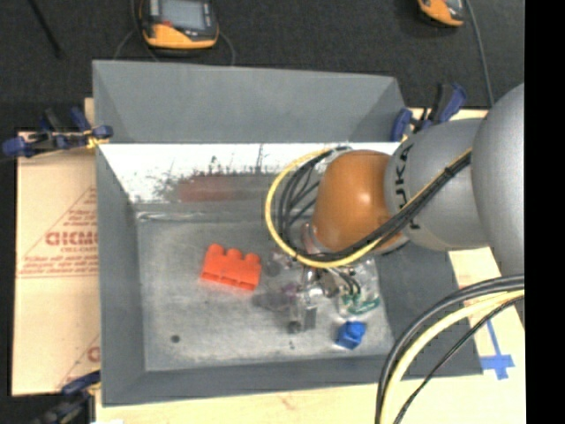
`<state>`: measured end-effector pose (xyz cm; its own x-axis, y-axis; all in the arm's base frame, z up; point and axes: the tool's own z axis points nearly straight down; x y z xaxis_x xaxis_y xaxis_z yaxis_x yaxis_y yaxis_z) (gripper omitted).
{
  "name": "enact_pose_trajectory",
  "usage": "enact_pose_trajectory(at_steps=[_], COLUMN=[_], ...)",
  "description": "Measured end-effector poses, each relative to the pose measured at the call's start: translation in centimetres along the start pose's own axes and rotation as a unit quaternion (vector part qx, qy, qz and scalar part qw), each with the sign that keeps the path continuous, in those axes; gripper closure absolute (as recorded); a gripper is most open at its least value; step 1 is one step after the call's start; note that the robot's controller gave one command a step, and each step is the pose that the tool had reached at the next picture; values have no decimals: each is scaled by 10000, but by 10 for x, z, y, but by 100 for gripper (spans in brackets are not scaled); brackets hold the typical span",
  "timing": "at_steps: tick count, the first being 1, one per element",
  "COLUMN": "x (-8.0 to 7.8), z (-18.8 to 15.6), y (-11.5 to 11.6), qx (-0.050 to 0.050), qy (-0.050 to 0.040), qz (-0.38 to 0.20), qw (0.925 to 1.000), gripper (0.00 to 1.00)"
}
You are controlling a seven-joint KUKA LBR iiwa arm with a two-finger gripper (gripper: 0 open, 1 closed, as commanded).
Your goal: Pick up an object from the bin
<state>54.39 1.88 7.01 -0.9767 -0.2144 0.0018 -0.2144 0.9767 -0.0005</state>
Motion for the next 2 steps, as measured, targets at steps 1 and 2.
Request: enact_pose_trajectory(at_steps=[1,2], x=[-1,-24], z=[-3,-223], y=[0,-15], qx=[-2,19], qy=[-20,-77], qz=[15,43], qw=[10000,10000], gripper=[100,100])
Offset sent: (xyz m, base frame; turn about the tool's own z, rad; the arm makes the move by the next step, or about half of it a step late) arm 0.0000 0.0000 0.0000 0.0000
